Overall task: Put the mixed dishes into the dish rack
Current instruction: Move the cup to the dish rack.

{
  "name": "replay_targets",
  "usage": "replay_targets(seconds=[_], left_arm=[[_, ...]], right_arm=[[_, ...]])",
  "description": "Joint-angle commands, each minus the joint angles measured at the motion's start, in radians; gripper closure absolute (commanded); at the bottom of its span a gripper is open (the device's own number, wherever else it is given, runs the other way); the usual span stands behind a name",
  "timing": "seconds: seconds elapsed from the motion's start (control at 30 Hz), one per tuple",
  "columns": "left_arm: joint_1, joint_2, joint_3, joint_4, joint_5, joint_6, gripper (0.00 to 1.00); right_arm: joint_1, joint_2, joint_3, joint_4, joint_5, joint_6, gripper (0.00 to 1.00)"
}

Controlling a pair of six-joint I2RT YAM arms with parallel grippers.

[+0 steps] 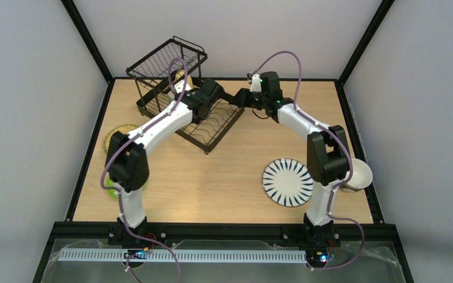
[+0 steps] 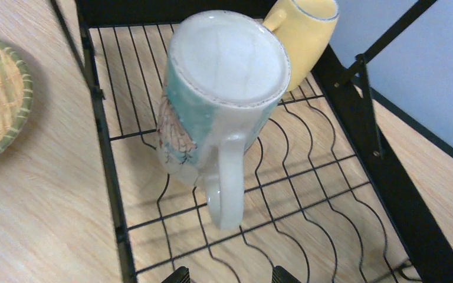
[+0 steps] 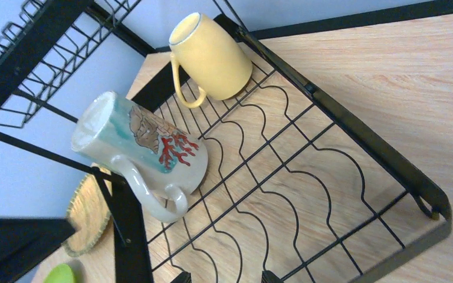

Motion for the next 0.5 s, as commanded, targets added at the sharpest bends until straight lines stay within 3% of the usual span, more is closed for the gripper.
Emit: replay_targets(seconds=[0.0, 0.23, 0.47], left_arm=[[-0.034, -0.164, -0.109, 0.046, -0.041, 0.03, 0.21], [-0.053, -0.401, -0.293, 0.101, -0.022, 0.07, 0.21], [-0.056, -0.544, -0.398, 0.097, -0.026, 0.073, 0.21]], right_arm=[[0.036, 0.086, 0.119, -0.114, -0.028, -0.129, 0.35], [0.129, 0.262, 0.396, -0.296, -0.026, -0.279, 0.35], [0.188, 0.396, 0.58, -0.396, -0.008, -0.308, 0.35]])
